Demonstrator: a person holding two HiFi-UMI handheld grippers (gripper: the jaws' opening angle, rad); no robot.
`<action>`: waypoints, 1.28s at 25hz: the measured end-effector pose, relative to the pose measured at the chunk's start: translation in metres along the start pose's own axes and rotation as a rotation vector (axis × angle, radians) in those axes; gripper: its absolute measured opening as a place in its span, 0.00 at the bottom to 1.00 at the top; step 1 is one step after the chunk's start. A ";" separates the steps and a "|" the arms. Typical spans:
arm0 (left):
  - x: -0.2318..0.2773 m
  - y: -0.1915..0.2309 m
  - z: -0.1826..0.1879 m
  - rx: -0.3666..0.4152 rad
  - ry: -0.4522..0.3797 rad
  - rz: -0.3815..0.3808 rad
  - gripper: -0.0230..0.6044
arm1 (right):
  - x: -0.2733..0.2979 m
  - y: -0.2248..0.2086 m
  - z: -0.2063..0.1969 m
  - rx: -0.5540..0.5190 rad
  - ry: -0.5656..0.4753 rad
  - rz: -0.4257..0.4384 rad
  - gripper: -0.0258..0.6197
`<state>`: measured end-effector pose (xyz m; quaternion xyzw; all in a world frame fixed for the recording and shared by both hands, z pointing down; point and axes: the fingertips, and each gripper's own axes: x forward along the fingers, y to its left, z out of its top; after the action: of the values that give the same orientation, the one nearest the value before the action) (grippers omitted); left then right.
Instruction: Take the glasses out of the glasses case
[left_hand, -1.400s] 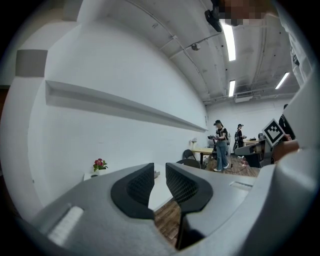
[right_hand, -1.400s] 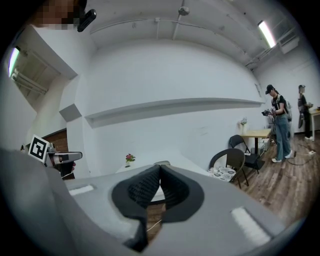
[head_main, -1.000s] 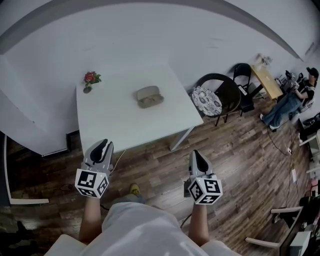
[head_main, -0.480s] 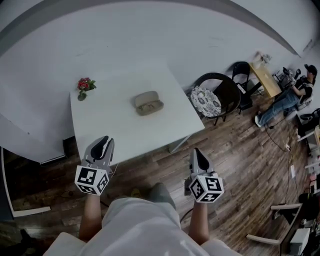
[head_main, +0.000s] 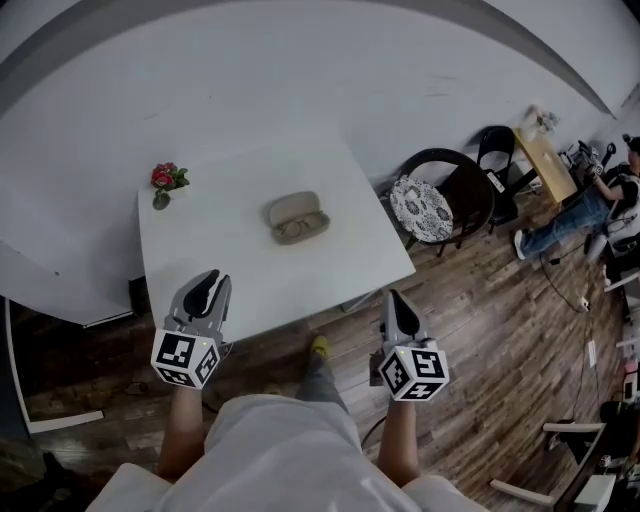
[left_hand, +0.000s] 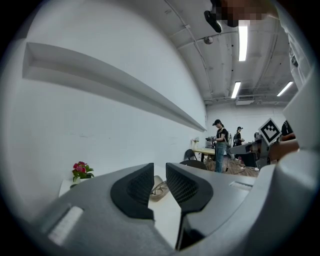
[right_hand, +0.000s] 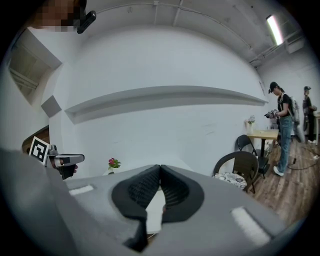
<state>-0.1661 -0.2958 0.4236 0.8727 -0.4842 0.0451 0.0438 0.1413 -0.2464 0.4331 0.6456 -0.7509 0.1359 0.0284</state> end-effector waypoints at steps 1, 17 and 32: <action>0.007 0.001 0.000 0.000 0.005 0.005 0.17 | 0.008 -0.005 0.001 0.001 0.004 0.006 0.04; 0.127 0.007 0.014 0.052 0.079 0.118 0.18 | 0.157 -0.071 0.029 0.034 0.051 0.181 0.04; 0.184 -0.003 -0.002 0.045 0.149 0.188 0.18 | 0.230 -0.105 0.030 0.028 0.108 0.306 0.04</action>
<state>-0.0665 -0.4481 0.4475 0.8185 -0.5581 0.1247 0.0555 0.2100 -0.4882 0.4723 0.5160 -0.8358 0.1837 0.0385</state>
